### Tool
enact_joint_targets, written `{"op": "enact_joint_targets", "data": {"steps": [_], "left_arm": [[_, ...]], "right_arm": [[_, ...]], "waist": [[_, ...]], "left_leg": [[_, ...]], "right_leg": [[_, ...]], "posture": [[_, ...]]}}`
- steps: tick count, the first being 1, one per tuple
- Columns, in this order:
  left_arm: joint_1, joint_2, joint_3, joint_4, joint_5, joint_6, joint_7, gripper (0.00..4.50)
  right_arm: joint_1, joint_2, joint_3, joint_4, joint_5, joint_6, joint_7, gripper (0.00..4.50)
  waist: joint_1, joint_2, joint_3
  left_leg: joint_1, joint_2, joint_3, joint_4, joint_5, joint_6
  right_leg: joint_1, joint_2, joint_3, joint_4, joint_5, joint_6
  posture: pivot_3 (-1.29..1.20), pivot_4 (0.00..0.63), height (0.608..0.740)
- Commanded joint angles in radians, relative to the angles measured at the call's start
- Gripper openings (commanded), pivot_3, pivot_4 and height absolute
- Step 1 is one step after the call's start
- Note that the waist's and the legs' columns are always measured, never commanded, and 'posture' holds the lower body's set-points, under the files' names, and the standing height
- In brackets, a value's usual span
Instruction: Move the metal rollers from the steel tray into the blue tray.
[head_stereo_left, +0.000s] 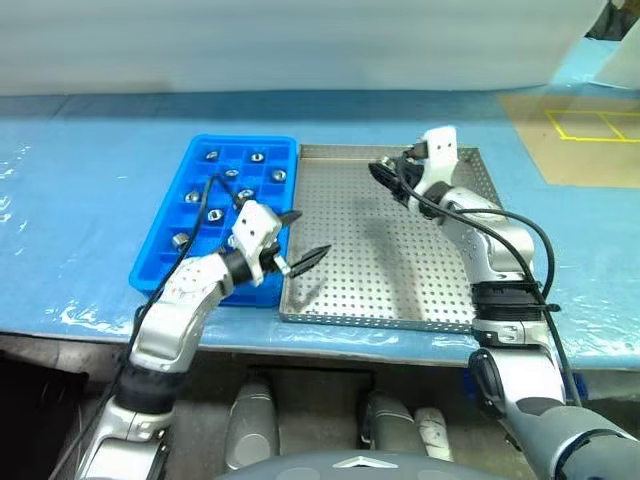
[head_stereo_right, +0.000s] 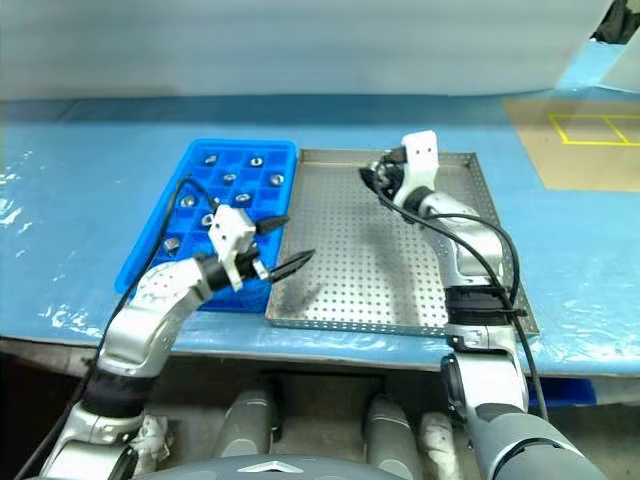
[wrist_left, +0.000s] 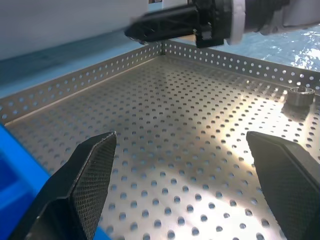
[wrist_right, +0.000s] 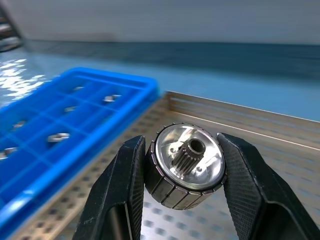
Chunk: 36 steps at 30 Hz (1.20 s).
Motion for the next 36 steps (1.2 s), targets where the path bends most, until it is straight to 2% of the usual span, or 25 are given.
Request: {"op": "enact_joint_targets", "data": {"steps": [1,6,11,17,24,36], "left_arm": [[0.052,0.037,0.065,-0.136,-0.034,0.039,0.040,4.39],[0.149,0.052,0.089,-0.250,-0.046,0.091,0.105,4.39],[0.226,0.055,0.095,-0.314,-0.042,0.112,0.151,4.39],[0.267,0.064,0.101,-0.328,-0.041,0.099,0.173,4.39],[0.282,0.060,0.088,-0.303,-0.039,0.063,0.176,4.39],[0.246,0.061,0.058,-0.239,-0.029,0.017,0.155,4.39]], "right_arm": [[-0.078,0.028,0.079,0.005,0.036,0.003,0.104,1.78],[-0.155,0.057,0.188,0.092,0.005,-0.008,0.205,1.78],[-0.225,0.083,0.250,0.222,-0.046,-0.022,0.231,1.78],[-0.268,0.087,0.291,0.353,-0.129,-0.039,0.227,1.78],[-0.287,0.046,0.286,0.387,-0.167,-0.032,0.263,1.78],[-0.277,-0.048,0.284,0.352,-0.172,0.025,0.323,1.78]], "waist": [[0.020,0.000,0.001],[0.069,0.000,0.001],[0.130,0.000,0.001],[0.197,0.000,0.001],[0.262,0.000,0.001],[0.281,0.001,0.001]], "left_leg": [[0.000,0.000,-0.001,-0.001,0.000,0.000],[-0.001,0.001,-0.004,-0.002,0.001,-0.002],[-0.001,0.001,-0.006,-0.003,0.001,-0.002],[-0.001,0.001,-0.006,-0.003,0.001,-0.003],[0.000,0.002,-0.007,-0.003,0.001,-0.004],[0.002,0.004,-0.007,-0.003,0.002,-0.006]], "right_leg": [[0.000,0.000,0.000,0.000,0.000,0.000],[0.000,0.000,0.000,0.000,-0.005,0.006],[0.000,0.001,0.000,0.000,-0.006,0.006],[0.000,0.001,0.000,0.001,-0.006,0.006],[0.000,0.003,0.001,0.001,-0.006,0.006],[0.000,0.006,0.003,0.003,-0.006,0.006]], "posture": [[0.45,0.150,0.740],[0.55,0.150,0.740],[0.61,0.150,0.740],[0.64,0.150,0.740],[0.64,0.150,0.740],[0.58,0.150,0.740]]}}
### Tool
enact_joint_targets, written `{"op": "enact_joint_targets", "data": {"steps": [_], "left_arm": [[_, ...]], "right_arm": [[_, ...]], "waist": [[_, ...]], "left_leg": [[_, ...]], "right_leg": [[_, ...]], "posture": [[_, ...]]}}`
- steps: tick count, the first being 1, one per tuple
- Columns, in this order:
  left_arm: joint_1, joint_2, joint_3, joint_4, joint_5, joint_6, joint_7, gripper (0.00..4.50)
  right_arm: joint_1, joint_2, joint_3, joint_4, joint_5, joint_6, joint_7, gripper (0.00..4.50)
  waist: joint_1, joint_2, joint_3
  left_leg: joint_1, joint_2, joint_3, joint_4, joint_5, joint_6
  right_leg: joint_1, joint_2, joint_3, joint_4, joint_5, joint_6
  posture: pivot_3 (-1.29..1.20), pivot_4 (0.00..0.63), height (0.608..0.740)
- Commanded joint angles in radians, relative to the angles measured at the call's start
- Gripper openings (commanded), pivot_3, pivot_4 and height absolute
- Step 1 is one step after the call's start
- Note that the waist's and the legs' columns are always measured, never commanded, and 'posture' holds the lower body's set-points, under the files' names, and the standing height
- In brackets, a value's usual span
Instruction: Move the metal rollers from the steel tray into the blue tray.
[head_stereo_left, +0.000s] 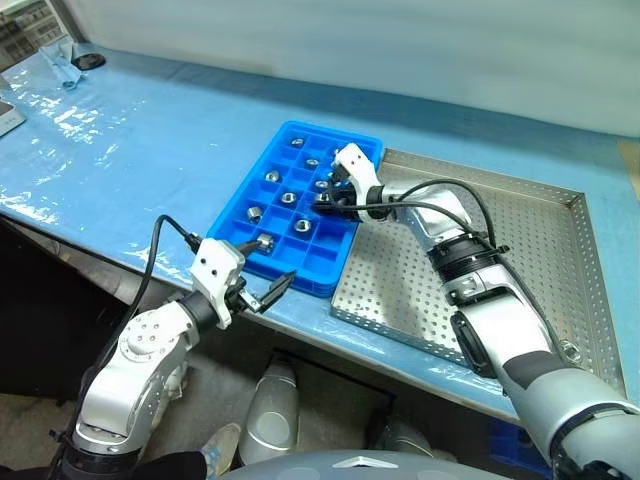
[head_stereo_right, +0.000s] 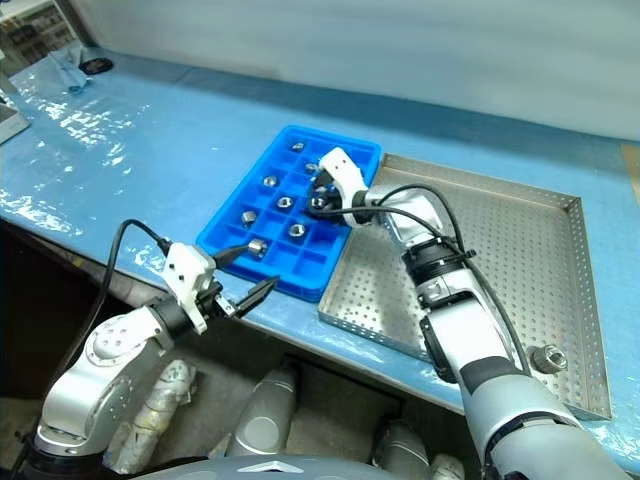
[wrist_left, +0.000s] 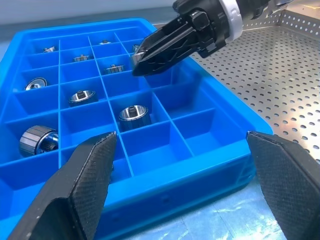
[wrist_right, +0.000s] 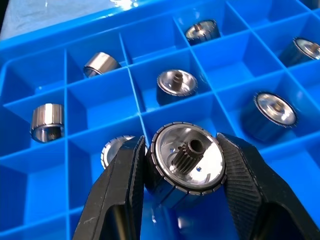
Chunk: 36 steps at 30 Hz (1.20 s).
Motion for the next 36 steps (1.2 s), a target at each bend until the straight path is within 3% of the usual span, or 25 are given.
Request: {"op": "enact_joint_targets", "data": {"steps": [1,12,23,28,31,34,36], "left_arm": [[-0.016,0.003,-0.010,0.001,0.004,-0.033,-0.008,4.39],[-0.064,0.015,-0.031,0.022,0.017,-0.024,-0.015,4.39],[-0.095,0.016,-0.037,0.020,0.011,-0.009,-0.010,4.39],[-0.110,0.015,-0.037,0.020,0.008,-0.001,-0.011,4.39],[-0.119,0.013,-0.038,0.030,0.006,-0.002,-0.015,4.39],[-0.164,0.003,-0.063,0.087,0.029,-0.013,-0.017,4.39],[-0.212,-0.019,-0.093,0.135,0.025,-0.026,-0.038,4.39]], "right_arm": [[-0.026,-0.020,-0.008,-0.050,-0.006,0.006,0.021,1.78],[0.018,-0.063,0.083,-0.013,-0.114,-0.037,0.037,1.78],[0.038,-0.076,0.091,-0.001,-0.149,-0.046,0.050,1.78],[0.040,-0.077,0.087,0.008,-0.162,-0.065,0.040,3.40],[0.040,-0.065,0.009,-0.003,-0.107,-0.105,0.019,4.43],[0.029,-0.040,-0.224,-0.052,0.057,-0.122,-0.050,4.43],[0.096,-0.086,-0.291,-0.166,0.102,-0.070,-0.045,4.43]], "waist": [[-0.001,0.000,0.000],[-0.002,0.000,0.000],[0.012,0.000,0.000],[0.013,0.000,0.000],[0.014,0.000,0.000],[0.014,0.001,0.000],[0.012,0.001,0.000]], "left_leg": [[0.000,0.000,0.000,0.000,0.000,0.000],[0.000,0.001,0.000,0.001,0.000,-0.001],[0.004,0.001,0.000,0.003,0.000,-0.001],[0.006,0.001,0.000,0.003,0.000,-0.001],[0.007,0.001,0.000,0.003,0.000,-0.001],[0.006,0.000,0.000,0.003,0.000,-0.001],[0.006,0.000,0.000,0.004,0.000,-0.001]], "right_leg": [[0.000,0.000,0.000,0.000,0.000,0.000],[0.001,0.001,0.000,0.001,0.001,-0.001],[0.004,0.000,0.000,0.003,0.000,-0.001],[0.006,0.000,0.000,0.003,0.000,-0.001],[0.007,0.000,0.000,0.004,0.000,-0.001],[0.007,0.000,0.000,0.005,0.000,-0.001],[0.004,0.000,0.000,0.007,0.001,-0.001]], "posture": [[0.58,0.150,0.740],[0.57,0.150,0.740],[0.55,0.150,0.740],[0.55,0.150,0.740],[0.55,0.150,0.740],[0.49,0.150,0.740],[0.43,0.150,0.740]]}}
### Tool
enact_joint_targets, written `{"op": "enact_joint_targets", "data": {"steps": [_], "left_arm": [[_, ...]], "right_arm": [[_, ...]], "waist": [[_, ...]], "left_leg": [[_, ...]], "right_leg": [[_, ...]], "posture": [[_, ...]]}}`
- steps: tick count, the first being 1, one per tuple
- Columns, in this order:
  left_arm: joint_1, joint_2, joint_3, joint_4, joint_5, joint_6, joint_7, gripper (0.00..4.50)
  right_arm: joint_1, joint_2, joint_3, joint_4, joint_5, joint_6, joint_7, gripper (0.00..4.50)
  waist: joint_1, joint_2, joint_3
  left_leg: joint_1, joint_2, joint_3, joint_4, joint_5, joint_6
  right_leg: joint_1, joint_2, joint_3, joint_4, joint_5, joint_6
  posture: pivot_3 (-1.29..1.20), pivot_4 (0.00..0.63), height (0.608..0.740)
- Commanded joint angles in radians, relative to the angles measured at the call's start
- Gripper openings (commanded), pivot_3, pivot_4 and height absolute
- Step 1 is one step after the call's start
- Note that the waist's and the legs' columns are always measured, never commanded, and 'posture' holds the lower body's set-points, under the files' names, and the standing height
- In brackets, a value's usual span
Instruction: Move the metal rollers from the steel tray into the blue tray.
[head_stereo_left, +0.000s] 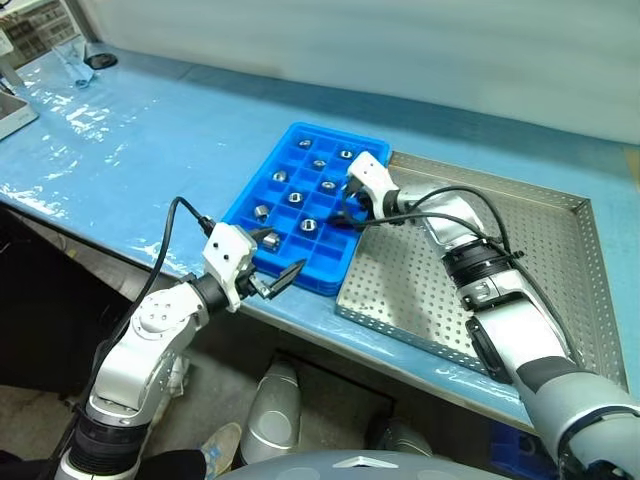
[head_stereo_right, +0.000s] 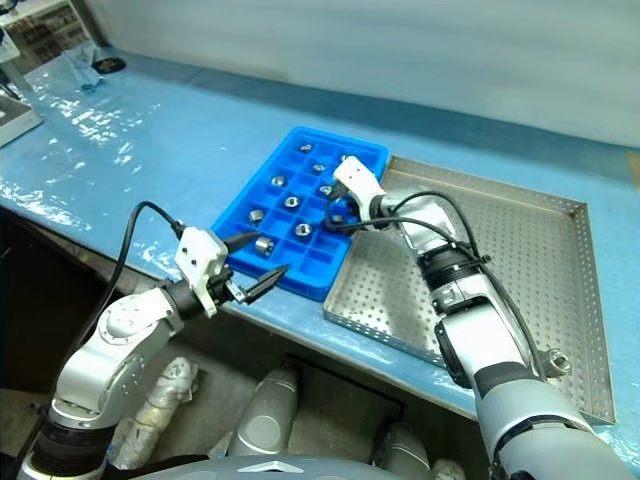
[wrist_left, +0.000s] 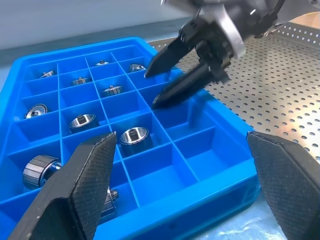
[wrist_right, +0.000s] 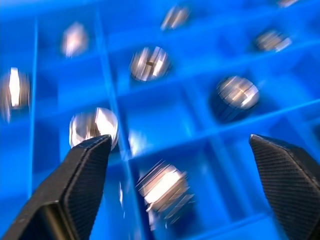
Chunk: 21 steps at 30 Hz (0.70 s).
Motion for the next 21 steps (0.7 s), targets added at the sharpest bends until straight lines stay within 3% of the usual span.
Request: {"op": "enact_joint_targets", "data": {"steps": [1,7,12,16,21], "left_arm": [[-0.083,-0.033,-0.052,0.062,0.001,-0.038,-0.039,4.39],[-0.274,-0.119,-0.113,0.272,-0.006,-0.074,-0.117,4.39],[-0.410,-0.217,-0.177,0.419,0.004,-0.117,-0.201,4.39],[-0.466,-0.257,-0.193,0.512,0.007,-0.170,-0.268,4.39],[-0.522,-0.280,-0.206,0.629,0.023,-0.258,-0.352,4.39]], "right_arm": [[0.092,-0.091,-0.134,-0.225,0.092,0.062,-0.002,4.43],[0.369,-0.269,-0.207,-0.558,0.110,0.258,-0.048,4.43],[0.612,-0.382,-0.351,-0.808,0.116,0.473,-0.129,4.43],[0.738,-0.438,-0.483,-0.960,0.146,0.632,-0.147,4.43],[0.857,-0.437,-0.572,-1.059,0.177,0.769,-0.164,4.43]], "waist": [[0.002,0.000,0.000],[-0.046,0.001,-0.001],[-0.143,0.001,-0.001],[-0.242,0.002,-0.001],[-0.311,0.003,-0.002]], "left_leg": [[0.000,0.000,0.000,0.001,0.000,0.000],[0.001,0.000,0.001,0.007,0.000,0.000],[0.001,-0.001,0.003,0.006,0.002,-0.003],[0.001,-0.001,0.004,0.005,0.002,-0.003],[0.002,-0.001,0.005,0.003,0.000,0.001]], "right_leg": [[0.000,0.000,0.000,0.001,0.000,0.000],[0.005,0.000,0.001,0.000,0.000,0.001],[0.004,-0.001,0.002,0.001,0.001,0.002],[0.004,-0.001,0.002,-0.004,0.001,0.002],[0.004,0.000,0.001,-0.008,0.000,0.002]], "posture": [[0.39,0.150,0.740],[0.19,0.150,0.740],[0.03,0.150,0.740],[-0.04,0.150,0.740],[-0.11,0.150,0.740]]}}
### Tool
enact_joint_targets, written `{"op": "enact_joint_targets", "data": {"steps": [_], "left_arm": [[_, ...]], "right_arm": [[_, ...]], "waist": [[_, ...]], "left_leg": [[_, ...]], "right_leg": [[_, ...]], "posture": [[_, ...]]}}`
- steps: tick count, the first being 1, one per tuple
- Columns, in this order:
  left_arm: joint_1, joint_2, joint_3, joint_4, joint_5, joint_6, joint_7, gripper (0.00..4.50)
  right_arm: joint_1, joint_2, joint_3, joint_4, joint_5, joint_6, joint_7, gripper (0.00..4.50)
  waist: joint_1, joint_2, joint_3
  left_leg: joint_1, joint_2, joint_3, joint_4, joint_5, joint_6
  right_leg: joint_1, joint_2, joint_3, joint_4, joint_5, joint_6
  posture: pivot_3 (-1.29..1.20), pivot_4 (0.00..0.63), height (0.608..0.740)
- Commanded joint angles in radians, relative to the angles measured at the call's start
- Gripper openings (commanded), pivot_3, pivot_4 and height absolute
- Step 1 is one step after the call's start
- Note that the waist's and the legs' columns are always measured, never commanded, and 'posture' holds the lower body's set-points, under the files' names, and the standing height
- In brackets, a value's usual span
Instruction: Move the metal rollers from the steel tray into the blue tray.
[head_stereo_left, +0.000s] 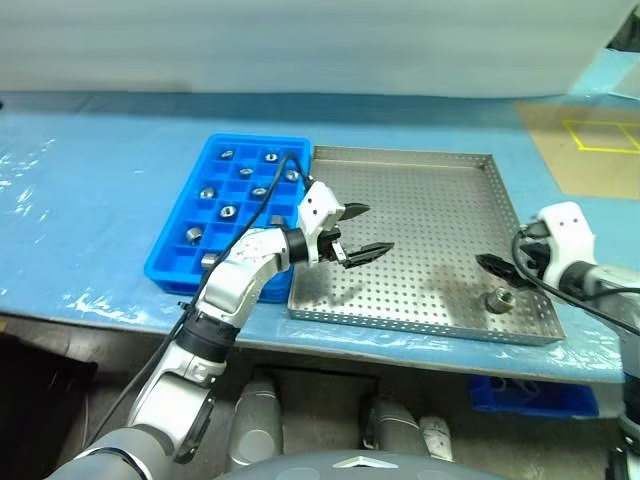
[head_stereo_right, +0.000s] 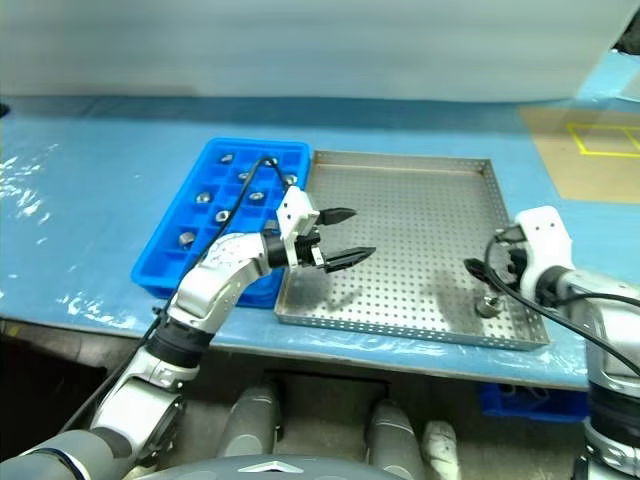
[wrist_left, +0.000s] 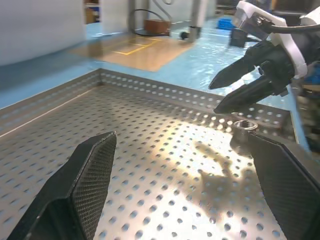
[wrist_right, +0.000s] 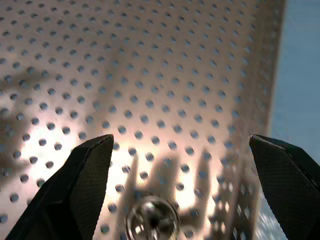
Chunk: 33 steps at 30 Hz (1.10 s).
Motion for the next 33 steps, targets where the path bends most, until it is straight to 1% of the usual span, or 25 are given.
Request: {"op": "enact_joint_targets", "data": {"steps": [1,4,9,13,17,22,30,33], "left_arm": [[-0.043,-0.010,-0.004,0.060,0.013,-0.086,-0.063,4.39],[-0.080,-0.018,-0.015,0.132,0.039,-0.156,-0.109,4.39],[-0.110,-0.034,0.001,0.197,0.049,-0.199,-0.133,4.39],[-0.097,-0.033,-0.003,0.200,0.058,-0.212,-0.145,4.39],[-0.093,-0.035,-0.001,0.198,0.062,-0.215,-0.151,4.39],[-0.098,-0.039,0.003,0.216,0.068,-0.224,-0.157,4.39],[-0.089,-0.050,0.000,0.216,0.071,-0.226,-0.165,4.39],[-0.090,-0.051,0.001,0.220,0.075,-0.230,-0.165,4.39]], "right_arm": [[0.038,0.016,-0.063,-0.089,0.031,0.070,-0.025,4.43],[0.045,0.041,-0.074,-0.109,0.042,0.092,-0.049,4.43],[0.051,0.064,-0.080,-0.113,0.050,0.093,-0.082,4.43],[0.065,0.064,-0.084,-0.126,0.058,0.067,-0.090,4.43],[0.093,0.037,-0.059,-0.128,0.049,0.008,-0.092,4.43],[0.085,-0.006,-0.068,-0.141,0.021,-0.085,-0.114,4.43],[0.124,0.001,-0.083,-0.184,0.085,-0.039,-0.094,4.43],[0.121,0.031,-0.065,-0.170,0.098,-0.044,-0.105,4.43]], "waist": [[-0.018,0.000,0.000],[-0.031,0.000,0.000],[-0.030,0.000,0.000],[-0.029,0.000,0.000],[-0.029,0.000,0.000],[-0.030,0.000,0.000],[-0.030,0.000,0.000],[-0.030,0.000,0.000]], "left_leg": [[0.000,0.000,0.001,0.000,0.000,0.001],[0.000,-0.002,0.002,0.001,-0.001,0.002],[0.001,-0.007,0.002,0.002,-0.002,0.003],[0.001,-0.007,0.003,0.002,-0.003,0.005],[0.001,-0.007,0.003,0.002,-0.003,0.006],[0.002,-0.008,0.005,0.002,-0.004,0.006],[0.002,-0.007,0.005,0.002,-0.004,0.007],[0.001,-0.008,0.005,0.002,-0.004,0.008]], "right_leg": [[0.000,0.000,0.000,0.000,0.000,0.000],[0.000,-0.002,-0.001,0.000,0.000,0.001],[0.002,-0.007,-0.001,-0.001,0.002,0.003],[0.002,-0.007,-0.001,-0.001,0.002,0.003],[0.002,-0.007,-0.001,-0.002,0.002,0.003],[0.002,-0.008,-0.001,-0.002,0.002,0.003],[0.003,-0.008,-0.001,-0.003,0.001,0.004],[0.003,-0.008,-0.001,-0.003,0.001,0.004]], "posture": [[-0.12,0.150,0.740],[-0.13,0.150,0.740],[-0.13,0.150,0.740],[-0.13,0.150,0.740],[-0.13,0.150,0.740],[-0.14,0.150,0.740],[-0.14,0.150,0.740],[-0.14,0.150,0.740]]}}
